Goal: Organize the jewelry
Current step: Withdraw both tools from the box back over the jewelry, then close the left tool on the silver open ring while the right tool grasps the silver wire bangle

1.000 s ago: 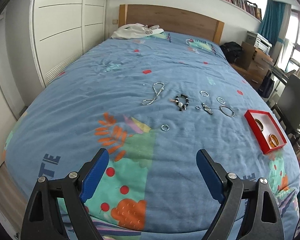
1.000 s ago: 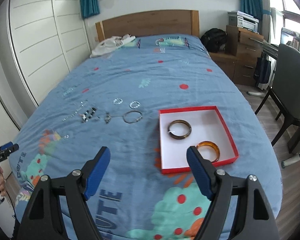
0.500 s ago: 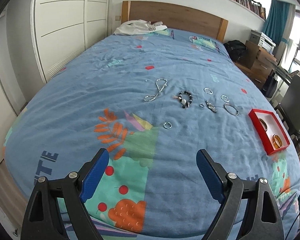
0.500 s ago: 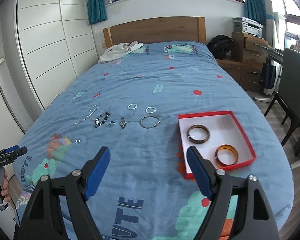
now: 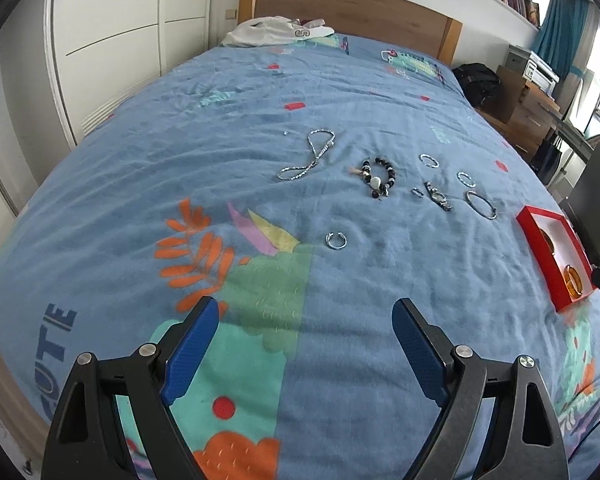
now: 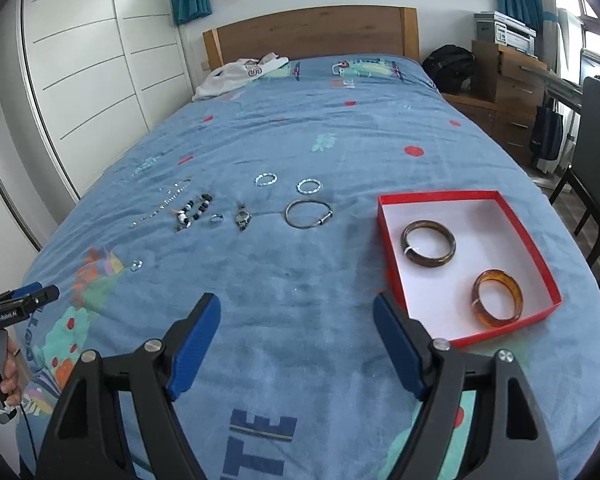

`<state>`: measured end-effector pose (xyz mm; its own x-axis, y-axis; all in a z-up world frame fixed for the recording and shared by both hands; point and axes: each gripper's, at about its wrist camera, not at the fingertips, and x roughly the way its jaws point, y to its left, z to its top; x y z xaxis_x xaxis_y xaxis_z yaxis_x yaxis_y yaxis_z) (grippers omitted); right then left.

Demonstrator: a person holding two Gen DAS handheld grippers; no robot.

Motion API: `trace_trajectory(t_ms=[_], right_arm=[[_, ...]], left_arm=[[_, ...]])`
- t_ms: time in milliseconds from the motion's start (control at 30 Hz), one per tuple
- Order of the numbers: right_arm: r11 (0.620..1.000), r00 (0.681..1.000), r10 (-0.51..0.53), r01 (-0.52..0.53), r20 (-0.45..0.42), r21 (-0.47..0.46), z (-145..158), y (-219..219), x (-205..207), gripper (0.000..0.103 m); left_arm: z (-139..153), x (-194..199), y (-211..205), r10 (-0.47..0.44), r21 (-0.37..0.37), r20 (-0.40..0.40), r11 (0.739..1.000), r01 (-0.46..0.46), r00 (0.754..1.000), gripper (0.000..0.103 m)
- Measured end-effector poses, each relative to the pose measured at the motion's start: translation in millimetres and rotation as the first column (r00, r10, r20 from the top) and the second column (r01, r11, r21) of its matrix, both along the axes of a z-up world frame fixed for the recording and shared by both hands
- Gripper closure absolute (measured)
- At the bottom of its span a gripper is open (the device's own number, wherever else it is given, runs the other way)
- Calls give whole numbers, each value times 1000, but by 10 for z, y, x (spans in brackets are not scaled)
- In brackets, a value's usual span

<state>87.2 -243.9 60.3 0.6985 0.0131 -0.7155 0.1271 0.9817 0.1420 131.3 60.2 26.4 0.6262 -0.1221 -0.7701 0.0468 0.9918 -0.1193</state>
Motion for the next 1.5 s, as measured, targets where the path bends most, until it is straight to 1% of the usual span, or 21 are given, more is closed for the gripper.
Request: trace_trajectory(t_ms=[167, 400, 600, 800, 1267, 1500], right_arm=[[1000, 1000, 7, -7, -27, 11, -209, 15, 202, 25], [999, 998, 37, -36, -49, 19, -381, 49, 432, 25], [999, 998, 25, -24, -59, 27, -483, -3, 614, 25], [999, 998, 23, -21, -64, 34, -557, -25, 815, 25], [999, 997, 21, -18, -71, 33, -728, -78, 1358, 25], [999, 996, 21, -18, -90, 30, -852, -120, 1630, 25]], left_arm=[[-133, 188, -82, -5, 5, -19, 1000, 5, 1000, 16], [-289, 370, -121, -4, 11, -46, 1000, 4, 999, 16], [-416, 559, -149, -3, 19, -60, 1000, 4, 998, 16], [-547, 740, -193, -5, 5, -74, 1000, 5, 997, 20], [-748, 1038, -266, -15, -11, -90, 1000, 14, 996, 20], [-852, 1134, -305, -23, -24, -94, 999, 21, 995, 26]])
